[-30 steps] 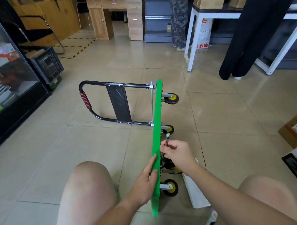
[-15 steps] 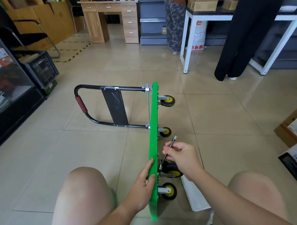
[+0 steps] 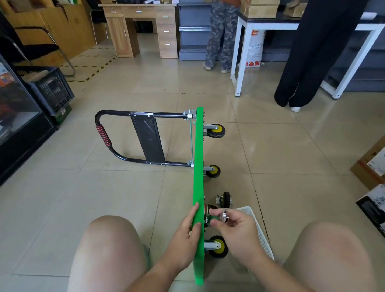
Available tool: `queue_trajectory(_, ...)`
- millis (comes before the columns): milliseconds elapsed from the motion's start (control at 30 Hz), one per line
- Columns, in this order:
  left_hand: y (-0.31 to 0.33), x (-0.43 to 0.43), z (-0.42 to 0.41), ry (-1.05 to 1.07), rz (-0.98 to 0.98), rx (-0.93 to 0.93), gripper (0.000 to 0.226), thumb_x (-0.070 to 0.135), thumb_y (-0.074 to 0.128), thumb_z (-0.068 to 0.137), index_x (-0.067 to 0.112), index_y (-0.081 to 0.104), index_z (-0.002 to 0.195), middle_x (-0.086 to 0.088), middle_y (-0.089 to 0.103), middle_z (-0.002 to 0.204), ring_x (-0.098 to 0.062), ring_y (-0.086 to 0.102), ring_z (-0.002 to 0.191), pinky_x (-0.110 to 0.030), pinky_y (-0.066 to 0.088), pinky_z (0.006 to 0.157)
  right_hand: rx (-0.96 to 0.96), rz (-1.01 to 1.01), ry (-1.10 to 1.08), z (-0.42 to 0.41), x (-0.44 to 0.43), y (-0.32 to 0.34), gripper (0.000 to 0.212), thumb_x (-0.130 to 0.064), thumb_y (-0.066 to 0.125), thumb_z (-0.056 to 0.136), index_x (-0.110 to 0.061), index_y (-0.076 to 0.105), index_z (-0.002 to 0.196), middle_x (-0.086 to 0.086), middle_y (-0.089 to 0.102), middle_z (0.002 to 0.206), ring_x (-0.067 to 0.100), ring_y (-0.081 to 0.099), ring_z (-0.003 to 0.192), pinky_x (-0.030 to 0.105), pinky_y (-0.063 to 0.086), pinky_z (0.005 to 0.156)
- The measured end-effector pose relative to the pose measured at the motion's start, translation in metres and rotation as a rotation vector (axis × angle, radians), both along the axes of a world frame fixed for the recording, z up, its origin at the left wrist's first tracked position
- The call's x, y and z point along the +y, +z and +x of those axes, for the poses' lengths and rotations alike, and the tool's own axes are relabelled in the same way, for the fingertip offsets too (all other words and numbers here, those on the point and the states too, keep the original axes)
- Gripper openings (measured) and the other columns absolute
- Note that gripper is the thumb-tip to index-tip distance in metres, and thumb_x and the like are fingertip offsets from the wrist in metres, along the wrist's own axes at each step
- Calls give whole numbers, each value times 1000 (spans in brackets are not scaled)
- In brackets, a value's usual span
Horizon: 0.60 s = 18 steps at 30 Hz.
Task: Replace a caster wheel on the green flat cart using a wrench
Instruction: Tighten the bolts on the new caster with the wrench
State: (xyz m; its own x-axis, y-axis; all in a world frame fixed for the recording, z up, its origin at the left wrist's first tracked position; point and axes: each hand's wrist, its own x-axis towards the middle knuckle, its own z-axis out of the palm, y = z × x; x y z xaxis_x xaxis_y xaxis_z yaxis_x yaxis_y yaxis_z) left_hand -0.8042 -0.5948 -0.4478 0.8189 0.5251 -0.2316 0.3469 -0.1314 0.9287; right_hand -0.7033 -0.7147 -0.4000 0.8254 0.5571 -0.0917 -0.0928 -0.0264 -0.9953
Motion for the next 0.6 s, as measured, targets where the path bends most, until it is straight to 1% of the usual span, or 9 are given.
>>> queue_trajectory(133,0,1,-1,-1,16,-12,50,26,42,112,60,28,146,22,39,158,1,38,146,-24,29,122,-22,39,9,-3,1,-10,29,19,72,78,-7,77,87,-3,79,89,8,75,87,17,57,78)
queue_trajectory(200,-1,1,-2,-9,19,-14,49,26,42,112,57,28,148,21,38,159,2,36,146,-9,28,116,-55,47,39,-6,0,-16,30,21,72,76,-7,77,86,1,79,92,10,75,91,22,58,84)
queue_trajectory(267,-3,2,-2,-7,10,-14,48,28,42,112,56,28,149,19,39,159,2,36,146,3,25,106,-60,58,86,-9,-1,-22,34,21,72,77,-12,80,85,6,79,97,19,74,98,33,59,89)
queue_trajectory(367,-4,1,-3,8,-3,-13,48,29,42,112,57,28,148,13,47,156,-2,42,143,-3,29,106,-23,59,141,-19,-6,-35,49,24,66,80,-23,82,81,8,77,103,26,72,106,49,59,88)
queue_trajectory(433,-3,-1,-4,14,-6,-13,49,25,40,112,54,28,151,12,50,150,-3,50,133,2,32,97,-95,38,171,-24,-10,-43,47,15,69,78,-30,82,83,5,76,109,25,70,112,53,58,89)
queue_trajectory(500,-1,-3,-5,22,-29,-22,49,25,38,113,53,29,151,4,58,140,-7,60,117,2,36,88,-206,9,169,-27,-11,-48,52,13,68,77,-37,80,86,0,76,111,22,69,113,51,59,88)
queue_trajectory(533,-1,-3,-5,30,-36,-28,48,26,38,113,54,29,151,-1,61,139,-10,61,117,-1,37,88,-242,-8,156,-27,-10,-46,54,13,66,78,-39,79,88,-2,76,110,22,71,111,50,60,86)
queue_trajectory(567,-3,-3,-6,39,-43,-31,47,29,39,113,56,30,150,-1,62,141,-5,60,121,-1,37,90,-251,-24,132,-25,-7,-42,53,12,64,80,-39,79,88,-2,77,108,22,72,107,48,61,85)
queue_trajectory(600,-2,-4,-6,45,-47,-27,45,31,39,112,57,30,149,5,59,144,2,58,124,2,34,92,-247,-48,119,-22,-3,-38,50,9,63,82,-38,79,88,-4,77,104,20,73,102,45,60,86)
